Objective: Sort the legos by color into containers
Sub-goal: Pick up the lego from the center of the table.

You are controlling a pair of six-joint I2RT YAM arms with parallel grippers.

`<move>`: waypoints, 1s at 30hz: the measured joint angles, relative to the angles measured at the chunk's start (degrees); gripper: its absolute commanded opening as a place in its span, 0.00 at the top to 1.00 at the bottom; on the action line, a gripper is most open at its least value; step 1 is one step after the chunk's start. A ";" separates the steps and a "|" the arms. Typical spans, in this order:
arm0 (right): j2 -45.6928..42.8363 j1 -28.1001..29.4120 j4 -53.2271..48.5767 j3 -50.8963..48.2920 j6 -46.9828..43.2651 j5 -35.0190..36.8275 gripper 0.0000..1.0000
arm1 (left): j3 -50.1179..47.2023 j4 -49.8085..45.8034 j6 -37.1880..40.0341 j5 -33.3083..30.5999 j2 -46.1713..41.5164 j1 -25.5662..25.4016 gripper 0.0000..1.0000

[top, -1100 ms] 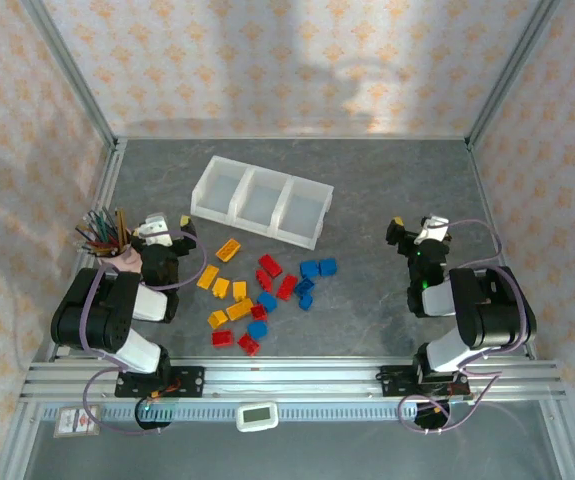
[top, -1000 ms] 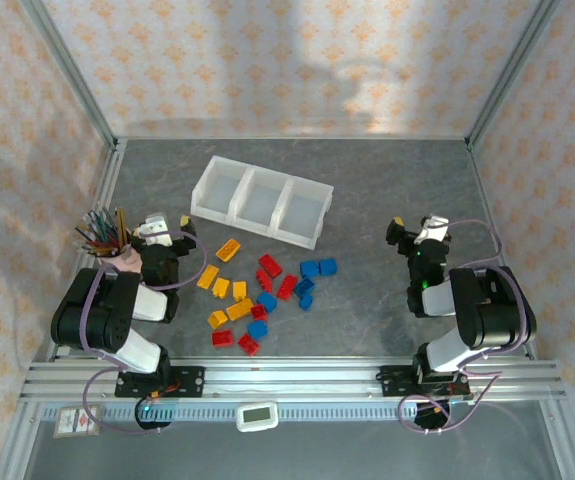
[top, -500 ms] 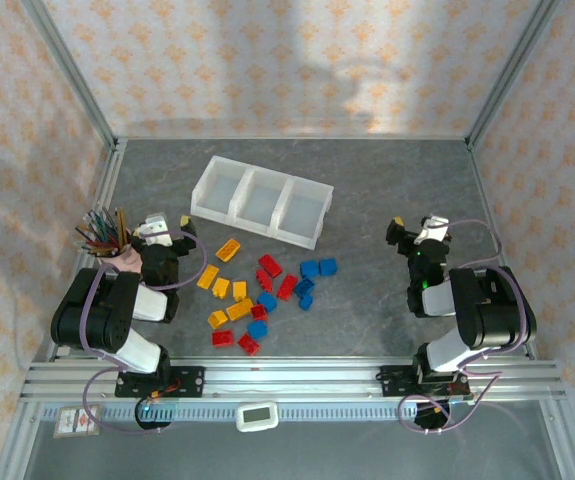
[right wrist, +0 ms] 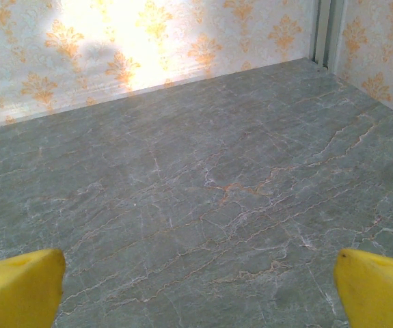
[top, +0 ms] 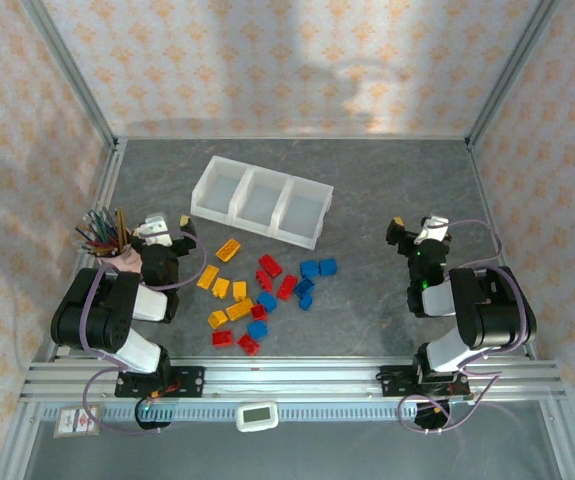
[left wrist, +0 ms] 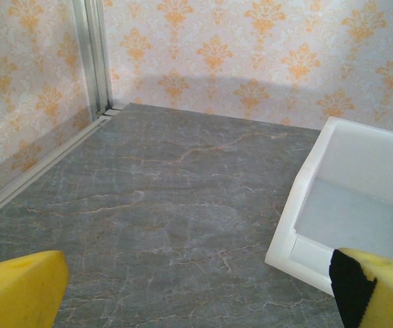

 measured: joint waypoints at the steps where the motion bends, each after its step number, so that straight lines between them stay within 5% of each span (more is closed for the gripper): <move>1: -0.02 0.00 -0.02 0.00 0.00 -0.02 0.00 | -0.13 0.26 -0.02 -0.28 -0.15 0.00 0.01; 9: -5.22 0.00 -4.68 1.18 0.07 0.13 0.00 | -0.57 -4.55 -0.63 -1.20 -9.94 0.00 0.01; 16: -14.12 -0.04 -18.34 8.11 3.67 1.16 0.00 | 6.64 -20.81 -5.20 -1.18 -18.47 0.00 0.00; 30: -26.14 -0.24 -47.28 15.02 26.10 0.13 0.00 | 13.53 -46.34 -29.05 -0.09 -28.61 0.76 0.01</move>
